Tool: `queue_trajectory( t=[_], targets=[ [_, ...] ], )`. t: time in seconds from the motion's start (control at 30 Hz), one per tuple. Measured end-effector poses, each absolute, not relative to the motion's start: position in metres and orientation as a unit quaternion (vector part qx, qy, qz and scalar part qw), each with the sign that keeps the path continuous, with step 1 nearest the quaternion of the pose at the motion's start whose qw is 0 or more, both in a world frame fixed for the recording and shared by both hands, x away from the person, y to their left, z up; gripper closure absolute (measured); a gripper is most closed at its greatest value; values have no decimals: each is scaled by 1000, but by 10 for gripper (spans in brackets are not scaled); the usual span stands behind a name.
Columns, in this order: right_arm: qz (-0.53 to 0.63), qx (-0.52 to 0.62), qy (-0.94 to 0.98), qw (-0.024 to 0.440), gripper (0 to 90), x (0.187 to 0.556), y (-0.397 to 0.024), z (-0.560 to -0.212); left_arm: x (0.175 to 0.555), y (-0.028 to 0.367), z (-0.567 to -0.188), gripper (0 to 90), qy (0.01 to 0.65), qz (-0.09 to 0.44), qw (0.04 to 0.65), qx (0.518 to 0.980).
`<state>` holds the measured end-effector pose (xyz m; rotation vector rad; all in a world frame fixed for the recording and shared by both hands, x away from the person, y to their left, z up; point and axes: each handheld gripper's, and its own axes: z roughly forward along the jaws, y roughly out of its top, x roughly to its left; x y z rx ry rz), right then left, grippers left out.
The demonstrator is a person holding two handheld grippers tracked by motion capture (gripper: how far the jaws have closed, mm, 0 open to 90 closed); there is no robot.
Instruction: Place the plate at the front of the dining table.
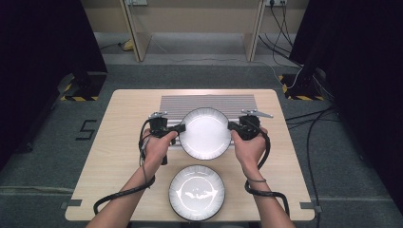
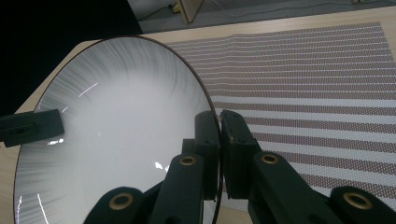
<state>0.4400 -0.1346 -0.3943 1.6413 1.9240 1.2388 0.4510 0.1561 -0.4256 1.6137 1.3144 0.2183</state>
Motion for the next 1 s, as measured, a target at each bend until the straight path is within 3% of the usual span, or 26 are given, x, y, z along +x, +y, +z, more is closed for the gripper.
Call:
queue_trajectory(
  t=[1.0],
  targets=[
    [433,584,665,167,872,455,-138,-401,467,151,-421,844,554,96,500,658]
  ],
)
